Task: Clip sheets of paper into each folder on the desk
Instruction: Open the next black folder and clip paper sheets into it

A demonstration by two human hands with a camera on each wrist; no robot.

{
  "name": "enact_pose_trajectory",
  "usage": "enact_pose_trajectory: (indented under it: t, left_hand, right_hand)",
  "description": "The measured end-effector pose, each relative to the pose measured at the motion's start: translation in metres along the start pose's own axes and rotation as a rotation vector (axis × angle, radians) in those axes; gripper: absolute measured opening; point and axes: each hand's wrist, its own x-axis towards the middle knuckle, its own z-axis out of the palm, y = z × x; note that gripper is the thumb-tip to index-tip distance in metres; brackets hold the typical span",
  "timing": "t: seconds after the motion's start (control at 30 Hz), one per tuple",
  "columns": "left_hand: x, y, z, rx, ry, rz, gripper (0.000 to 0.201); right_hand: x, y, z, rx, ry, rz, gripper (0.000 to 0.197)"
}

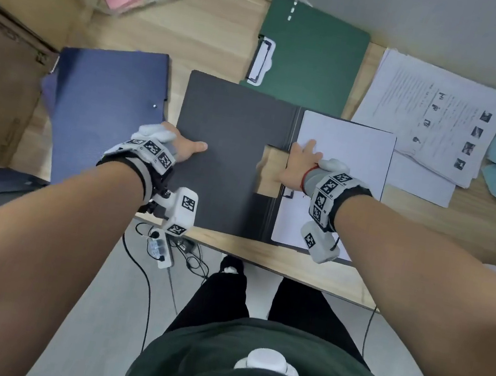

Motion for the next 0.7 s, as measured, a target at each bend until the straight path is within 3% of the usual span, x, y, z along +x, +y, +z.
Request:
enact_pose_trajectory:
  t: [0.1,0.2,0.27,0.4,0.47,0.57,0.7]
  left_hand:
    - [0.008,-0.004,-0.019,-0.168,-0.033,0.12,0.094]
    - [-0.014,0.013,-0.049,-0.453,-0.136,0.29,0.057]
    - [-0.036,0.03,-0.069,-0.506,-0.164,0.444,0.037]
    - [-0.075,0.07,-0.088,-0.535,-0.17,0.68,0.043]
    - [-0.097,0.093,-0.091,-0.565,-0.237,0.774,0.047]
    - [-0.12,0.132,-0.077,-0.538,-0.32,0.844,0.049]
    - [-0.113,0.158,-0.038,-0.472,-0.311,0.752,0.029]
  right_hand:
    - [-0.004,0.002,-0.017,0.056,-0.051,-0.026,0.079]
    - [-0.014,0.007,-0.04,0.22,-0.079,-0.079,0.081]
    - [-0.031,0.008,-0.059,0.462,-0.098,-0.103,0.076]
    - [-0.06,0.014,-0.091,0.926,-0.194,-0.171,0.085]
    - [-0.072,0.031,-0.107,1.073,-0.197,-0.2,0.092]
    - [-0.087,0.068,-0.122,1.176,-0.152,-0.211,0.093]
    - [-0.084,0.112,-0.112,1.15,-0.004,-0.11,0.055]
